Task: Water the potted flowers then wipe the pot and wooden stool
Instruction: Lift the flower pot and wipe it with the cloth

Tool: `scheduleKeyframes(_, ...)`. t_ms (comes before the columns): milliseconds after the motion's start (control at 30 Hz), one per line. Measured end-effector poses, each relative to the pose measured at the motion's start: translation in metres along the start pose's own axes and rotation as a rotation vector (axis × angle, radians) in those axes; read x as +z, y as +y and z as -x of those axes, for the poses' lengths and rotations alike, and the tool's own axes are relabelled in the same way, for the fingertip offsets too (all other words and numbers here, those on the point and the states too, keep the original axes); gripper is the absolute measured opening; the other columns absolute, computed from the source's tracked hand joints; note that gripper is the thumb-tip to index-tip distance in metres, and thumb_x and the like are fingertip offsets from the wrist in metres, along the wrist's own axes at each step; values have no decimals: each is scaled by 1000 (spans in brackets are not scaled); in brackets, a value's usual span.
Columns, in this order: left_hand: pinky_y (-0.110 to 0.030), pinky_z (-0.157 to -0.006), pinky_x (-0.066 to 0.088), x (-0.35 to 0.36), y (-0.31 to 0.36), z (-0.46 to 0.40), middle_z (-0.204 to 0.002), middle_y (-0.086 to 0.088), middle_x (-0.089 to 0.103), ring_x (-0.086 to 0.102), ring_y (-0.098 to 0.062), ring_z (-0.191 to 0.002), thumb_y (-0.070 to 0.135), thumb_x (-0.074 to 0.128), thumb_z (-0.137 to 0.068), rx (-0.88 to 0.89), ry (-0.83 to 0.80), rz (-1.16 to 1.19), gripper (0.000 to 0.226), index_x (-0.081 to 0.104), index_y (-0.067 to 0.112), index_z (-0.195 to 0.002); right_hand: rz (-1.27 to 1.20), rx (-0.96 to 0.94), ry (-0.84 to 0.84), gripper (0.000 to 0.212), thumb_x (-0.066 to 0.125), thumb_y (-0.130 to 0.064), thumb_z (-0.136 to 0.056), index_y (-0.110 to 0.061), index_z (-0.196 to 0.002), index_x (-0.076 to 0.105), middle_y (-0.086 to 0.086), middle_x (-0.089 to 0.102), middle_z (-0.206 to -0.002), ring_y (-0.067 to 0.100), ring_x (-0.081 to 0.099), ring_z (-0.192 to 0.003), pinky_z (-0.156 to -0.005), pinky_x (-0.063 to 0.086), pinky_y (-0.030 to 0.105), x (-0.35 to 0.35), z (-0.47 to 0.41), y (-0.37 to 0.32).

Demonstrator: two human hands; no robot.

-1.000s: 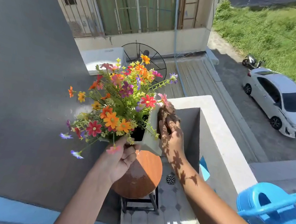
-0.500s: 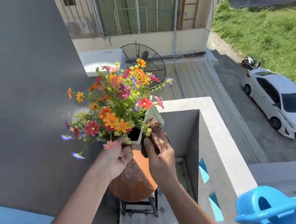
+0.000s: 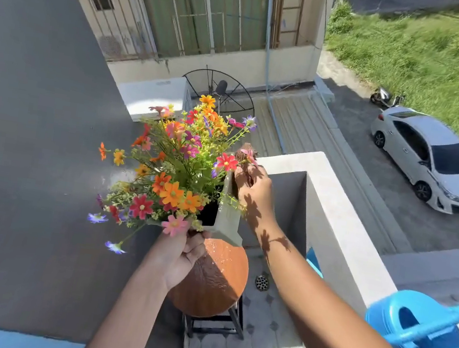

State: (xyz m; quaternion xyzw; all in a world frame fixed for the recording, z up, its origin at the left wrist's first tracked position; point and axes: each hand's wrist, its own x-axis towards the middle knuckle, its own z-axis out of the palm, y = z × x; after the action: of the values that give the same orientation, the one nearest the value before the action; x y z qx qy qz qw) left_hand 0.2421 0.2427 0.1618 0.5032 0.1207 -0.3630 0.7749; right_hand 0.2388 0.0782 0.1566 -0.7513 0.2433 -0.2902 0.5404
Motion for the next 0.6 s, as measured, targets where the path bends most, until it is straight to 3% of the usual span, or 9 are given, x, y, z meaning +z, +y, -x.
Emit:
scheduleKeyframes(100, -16, -32, 23, -3, 6, -4, -56, -9, 55, 26, -5, -32, 14, 32, -106, 1, 34, 19, 30, 55, 4, -90, 59, -67, -51, 31, 55, -21, -95, -5, -120, 66, -1, 63, -106, 7, 56, -97, -83, 41, 20, 2, 21, 3)
scheduleKeyframes(167, -15, -31, 22, -1, 12, -6, -61, -10, 52, 26, -5, -30, 13, 32, -106, 14, 76, 32, 31, 54, 4, -87, 127, -158, -65, 36, 53, -25, -91, -3, -116, 68, 4, 65, -114, 3, 55, -104, -91, 46, 25, 4, 44, 4)
scheduleKeyframes(200, -15, -31, 21, -1, 14, -7, -62, -11, 50, 25, -4, -29, 11, 32, -106, 25, 93, 33, 31, 54, 4, -85, 133, -192, -61, 34, 54, -24, -91, -5, -116, 67, 5, 63, -118, 0, 54, -109, -95, 46, 23, 2, 56, 8)
scheduleKeyframes(267, -15, -30, 20, 0, 19, -8, -59, -10, 50, 24, -4, -28, 9, 32, -105, 33, 100, 45, 32, 54, 4, -82, 85, -232, -102, 21, 58, -15, -93, -9, -110, 69, 1, 61, -115, -4, 55, -107, -89, 44, 14, 0, 78, 15)
scheduleKeyframes(367, -15, -30, 20, 1, 23, -9, -55, -10, 49, 24, -4, -27, 8, 34, -104, 21, 90, 55, 32, 54, 4, -79, 59, -179, -127, 16, 59, -11, -91, -7, -101, 70, -1, 60, -101, 8, 57, -91, -78, 47, 24, 3, 100, 40)
scheduleKeyframes(500, -15, -30, 21, -2, 22, -11, -52, -13, 56, 25, -5, -27, 6, 32, -104, 21, 101, 42, 26, 47, 5, -83, -127, 84, -50, 10, 60, -9, -93, -15, -96, 67, -2, 66, -91, 1, 63, -83, -73, 49, 25, 1, 105, 41)
scheduleKeyframes(600, -16, -30, 23, -5, 21, -14, -47, -10, 57, 26, -6, -28, 7, 30, -105, 23, 97, 21, 25, 46, 7, -86, -160, 117, -59, 11, 60, -17, -94, -23, -99, 67, -7, 68, -93, -2, 64, -86, -78, 50, 24, 3, 100, 29)
